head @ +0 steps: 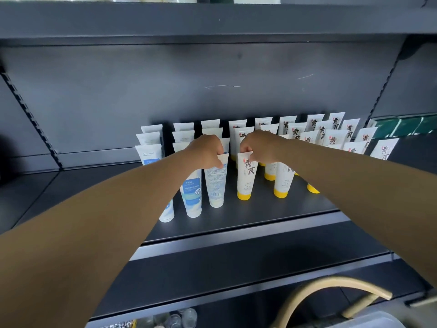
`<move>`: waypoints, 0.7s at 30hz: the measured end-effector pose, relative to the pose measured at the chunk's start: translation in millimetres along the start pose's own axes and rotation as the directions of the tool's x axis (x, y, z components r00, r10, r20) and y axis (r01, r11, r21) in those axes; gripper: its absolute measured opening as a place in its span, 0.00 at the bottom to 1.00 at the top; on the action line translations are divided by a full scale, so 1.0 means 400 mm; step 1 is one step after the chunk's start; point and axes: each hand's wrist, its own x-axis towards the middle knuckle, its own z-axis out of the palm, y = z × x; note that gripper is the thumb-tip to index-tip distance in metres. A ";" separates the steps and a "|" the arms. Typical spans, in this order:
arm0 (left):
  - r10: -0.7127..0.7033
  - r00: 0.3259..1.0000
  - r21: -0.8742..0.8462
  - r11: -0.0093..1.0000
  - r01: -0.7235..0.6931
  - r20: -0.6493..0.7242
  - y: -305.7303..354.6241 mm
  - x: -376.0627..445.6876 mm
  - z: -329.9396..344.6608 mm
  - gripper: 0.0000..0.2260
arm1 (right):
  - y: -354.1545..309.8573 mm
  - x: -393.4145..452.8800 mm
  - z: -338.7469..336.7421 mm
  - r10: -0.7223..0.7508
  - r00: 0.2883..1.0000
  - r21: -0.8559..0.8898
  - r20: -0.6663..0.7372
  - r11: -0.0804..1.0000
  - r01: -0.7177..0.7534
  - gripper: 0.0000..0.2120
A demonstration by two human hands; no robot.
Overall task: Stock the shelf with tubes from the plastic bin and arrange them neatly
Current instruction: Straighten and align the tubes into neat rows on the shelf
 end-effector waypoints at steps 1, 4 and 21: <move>-0.003 1.000 -0.004 1.000 0.003 0.001 0.002 0.001 0.000 0.11 | 0.002 0.000 0.002 -0.002 1.000 0.000 -0.002 1.000 0.002 0.11; -0.015 1.000 -0.010 1.000 0.015 0.000 0.011 0.003 0.000 0.10 | 0.017 -0.001 0.007 -0.017 1.000 -0.003 -0.007 1.000 0.017 0.10; -0.235 0.971 0.008 0.972 0.236 -0.031 0.052 0.008 0.004 0.14 | 0.091 0.013 -0.020 -0.029 0.992 -0.052 0.121 0.998 0.036 0.10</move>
